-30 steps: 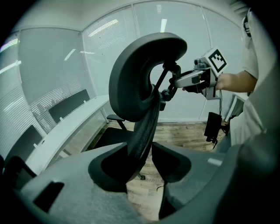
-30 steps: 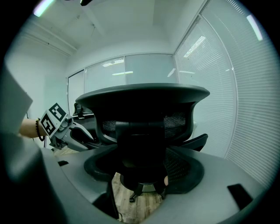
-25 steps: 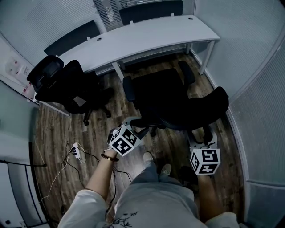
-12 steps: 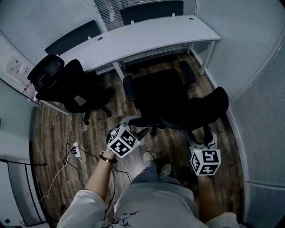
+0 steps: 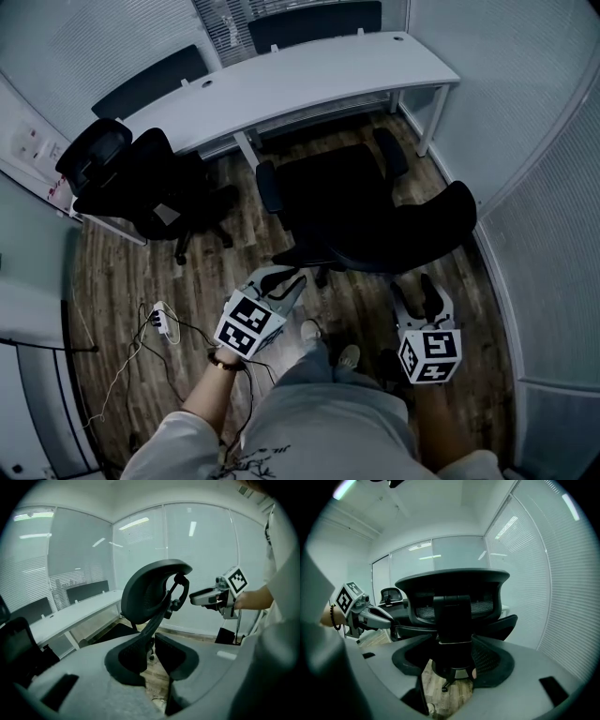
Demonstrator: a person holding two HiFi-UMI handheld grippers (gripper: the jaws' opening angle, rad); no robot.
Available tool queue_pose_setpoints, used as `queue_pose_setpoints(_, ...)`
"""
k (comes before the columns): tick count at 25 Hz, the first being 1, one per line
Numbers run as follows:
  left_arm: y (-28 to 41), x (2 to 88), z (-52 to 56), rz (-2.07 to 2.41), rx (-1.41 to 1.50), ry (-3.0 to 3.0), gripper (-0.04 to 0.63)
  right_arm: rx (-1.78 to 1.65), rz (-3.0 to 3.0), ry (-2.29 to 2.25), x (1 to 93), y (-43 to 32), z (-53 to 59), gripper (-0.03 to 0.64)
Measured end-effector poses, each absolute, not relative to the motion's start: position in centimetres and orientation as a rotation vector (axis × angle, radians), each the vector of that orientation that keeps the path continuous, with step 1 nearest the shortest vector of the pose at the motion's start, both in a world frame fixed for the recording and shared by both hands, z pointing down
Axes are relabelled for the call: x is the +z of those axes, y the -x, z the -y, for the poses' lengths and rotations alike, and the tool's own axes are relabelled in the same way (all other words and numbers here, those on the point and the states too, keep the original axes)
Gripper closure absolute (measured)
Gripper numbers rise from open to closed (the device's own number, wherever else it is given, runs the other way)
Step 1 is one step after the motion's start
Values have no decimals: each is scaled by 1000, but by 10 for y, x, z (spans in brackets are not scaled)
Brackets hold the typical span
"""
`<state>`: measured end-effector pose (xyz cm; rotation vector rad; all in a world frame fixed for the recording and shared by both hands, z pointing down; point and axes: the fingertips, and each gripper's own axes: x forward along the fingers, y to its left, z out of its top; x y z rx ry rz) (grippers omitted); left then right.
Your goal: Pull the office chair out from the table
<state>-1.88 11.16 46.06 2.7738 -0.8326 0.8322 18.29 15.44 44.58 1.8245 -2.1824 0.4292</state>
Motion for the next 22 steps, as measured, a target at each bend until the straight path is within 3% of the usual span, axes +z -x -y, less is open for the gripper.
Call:
queue_pose_setpoints(2, 16, 457, -120, 887, 767, -2738, 543, 442, 2195, -1797, 450, -177, -160, 366)
queue_pose_setpoints(4, 14, 454, -128, 940, 689, -2683, 568, 436, 2200, -1796, 449, -170, -163, 480)
queue_pose_setpoints(7, 10, 453, -136, 1010, 618, -2631, 583, 426, 2222, -1789, 446, -156, -166, 583)
queue_pose_setpoints(22, -9, 454, -156, 1164, 507, -2560, 584, 518, 2350, -1568, 446, -114, -174, 609)
